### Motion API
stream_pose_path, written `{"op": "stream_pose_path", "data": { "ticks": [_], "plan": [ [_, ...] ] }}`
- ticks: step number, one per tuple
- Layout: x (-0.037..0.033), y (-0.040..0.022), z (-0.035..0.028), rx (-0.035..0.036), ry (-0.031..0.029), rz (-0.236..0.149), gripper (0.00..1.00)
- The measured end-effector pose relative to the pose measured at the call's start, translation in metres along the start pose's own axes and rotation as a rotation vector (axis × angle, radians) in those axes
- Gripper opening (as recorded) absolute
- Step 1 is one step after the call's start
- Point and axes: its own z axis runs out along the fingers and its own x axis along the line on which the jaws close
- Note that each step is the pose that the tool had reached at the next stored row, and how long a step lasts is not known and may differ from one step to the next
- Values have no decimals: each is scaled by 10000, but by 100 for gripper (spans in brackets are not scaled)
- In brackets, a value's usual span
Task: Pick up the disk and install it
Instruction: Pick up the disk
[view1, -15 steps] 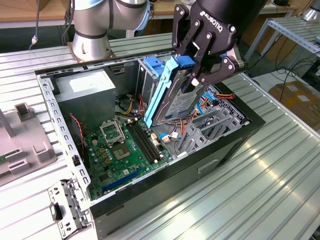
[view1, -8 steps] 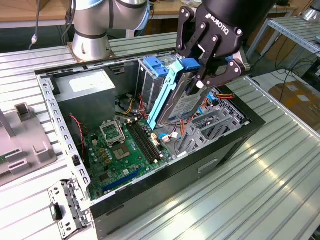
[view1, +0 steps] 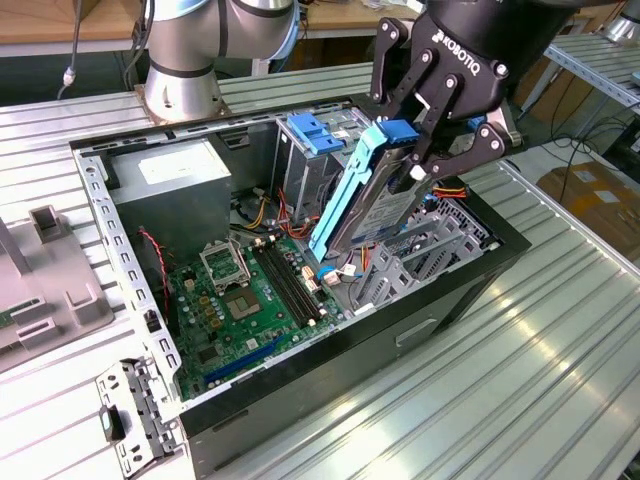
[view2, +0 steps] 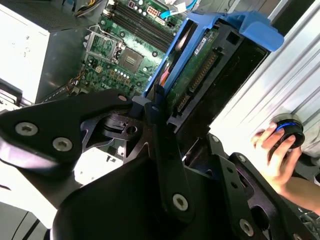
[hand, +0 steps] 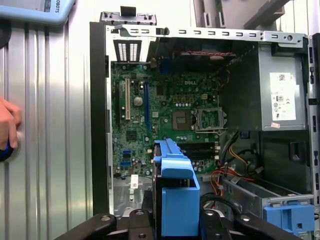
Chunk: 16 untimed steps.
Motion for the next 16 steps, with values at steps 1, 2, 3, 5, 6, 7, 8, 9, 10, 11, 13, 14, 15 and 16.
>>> {"op": "stream_pose_path", "data": {
  "ticks": [1,2,3,5,6,7,8,9,10,11,13,14,15,16],
  "plan": [
    [3,-14,-2,-3,1,1,36],
    [5,-26,-2,-5,1,0,36],
    [7,-39,-3,-8,0,1,36],
    [13,-79,-6,-19,1,3,36],
    [15,-99,-8,-23,2,4,36],
    [16,-114,-9,-26,1,4,36],
    [17,-123,-9,-28,1,4,36],
    [19,-135,-10,-30,0,5,36],
    [20,-147,-11,-34,1,5,36],
    [21,-161,-13,-37,2,6,36],
    [23,-188,-14,-43,1,6,36],
    [25,-200,-15,-46,1,6,36],
    [26,-219,-16,-50,2,7,36],
    [28,-231,-17,-54,2,8,36]
  ]
}}
